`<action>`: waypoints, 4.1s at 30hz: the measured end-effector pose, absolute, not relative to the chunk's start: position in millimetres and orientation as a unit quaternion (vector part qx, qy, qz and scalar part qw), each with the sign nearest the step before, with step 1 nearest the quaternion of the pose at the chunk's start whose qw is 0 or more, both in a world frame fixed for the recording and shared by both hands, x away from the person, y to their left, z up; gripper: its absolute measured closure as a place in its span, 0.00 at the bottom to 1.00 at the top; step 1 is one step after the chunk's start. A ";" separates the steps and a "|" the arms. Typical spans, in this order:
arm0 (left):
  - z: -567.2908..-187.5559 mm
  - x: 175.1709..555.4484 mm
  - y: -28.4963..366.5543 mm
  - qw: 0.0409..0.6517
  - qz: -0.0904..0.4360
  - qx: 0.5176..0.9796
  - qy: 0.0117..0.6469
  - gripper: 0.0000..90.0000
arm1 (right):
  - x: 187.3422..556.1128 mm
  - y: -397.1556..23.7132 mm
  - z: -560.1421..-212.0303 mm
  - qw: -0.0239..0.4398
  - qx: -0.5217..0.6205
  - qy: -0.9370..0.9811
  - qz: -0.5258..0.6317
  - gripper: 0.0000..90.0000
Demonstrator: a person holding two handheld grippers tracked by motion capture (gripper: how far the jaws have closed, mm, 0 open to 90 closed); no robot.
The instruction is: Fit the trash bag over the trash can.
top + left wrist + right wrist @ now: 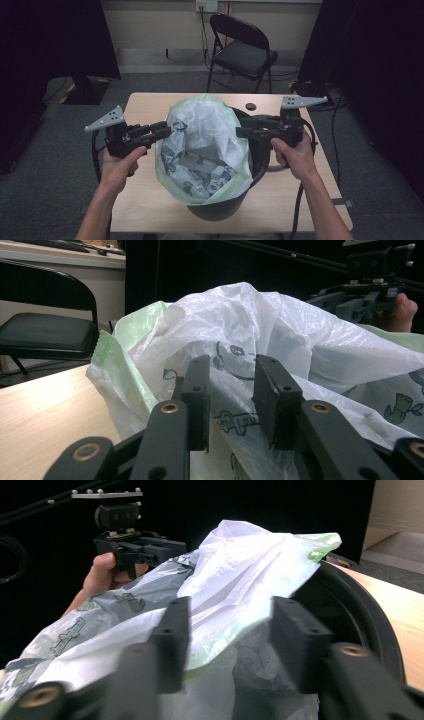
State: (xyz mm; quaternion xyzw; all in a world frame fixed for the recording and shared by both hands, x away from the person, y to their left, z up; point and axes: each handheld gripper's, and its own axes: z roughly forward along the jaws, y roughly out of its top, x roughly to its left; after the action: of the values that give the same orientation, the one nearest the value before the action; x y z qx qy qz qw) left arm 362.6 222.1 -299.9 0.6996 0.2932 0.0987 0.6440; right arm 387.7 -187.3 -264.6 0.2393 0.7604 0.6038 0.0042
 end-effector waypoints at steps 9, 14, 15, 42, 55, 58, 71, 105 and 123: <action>-299.1 362.1 222.4 0.642 0.104 0.701 0.292 0.75 | 381.4 -182.1 -262.9 0.049 0.226 0.777 0.586 1.00; -299.0 361.7 224.4 0.645 0.105 0.698 0.292 0.77 | 383.6 -190.4 -262.3 0.078 0.248 0.760 0.596 1.00; -299.1 361.5 225.1 0.645 0.105 0.698 0.293 0.77 | 384.1 -192.5 -262.8 0.085 0.253 0.759 0.594 1.00; -301.7 360.4 226.5 0.652 0.099 0.696 0.285 0.75 | 402.7 -228.8 -329.7 0.115 0.362 0.761 0.527 1.00; -297.3 362.6 213.9 0.640 0.110 0.706 0.282 0.65 | 401.8 -237.9 -273.7 0.129 0.340 0.676 0.641 0.51; -295.7 362.8 213.1 0.641 0.110 0.706 0.280 0.61 | 406.9 -223.6 -271.5 0.103 0.329 0.699 0.627 0.42; -300.0 363.5 213.8 0.644 0.102 0.704 0.281 0.59 | 406.7 -222.1 -291.7 0.116 0.354 0.722 0.583 1.00; -282.4 358.9 224.5 0.659 0.096 0.695 0.269 0.58 | 391.7 -226.8 -276.0 0.153 0.358 0.691 0.609 0.43; -284.7 398.9 198.9 0.628 0.117 0.710 0.296 1.00 | 387.1 -222.9 -271.4 0.149 0.345 0.695 0.614 0.43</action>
State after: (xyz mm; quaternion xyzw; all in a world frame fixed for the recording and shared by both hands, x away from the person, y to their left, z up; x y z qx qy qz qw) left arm 398.9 198.9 -284.7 0.7103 0.2958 0.1169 0.6280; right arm 387.1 -222.9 -271.4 0.3446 0.6946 0.6137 0.1486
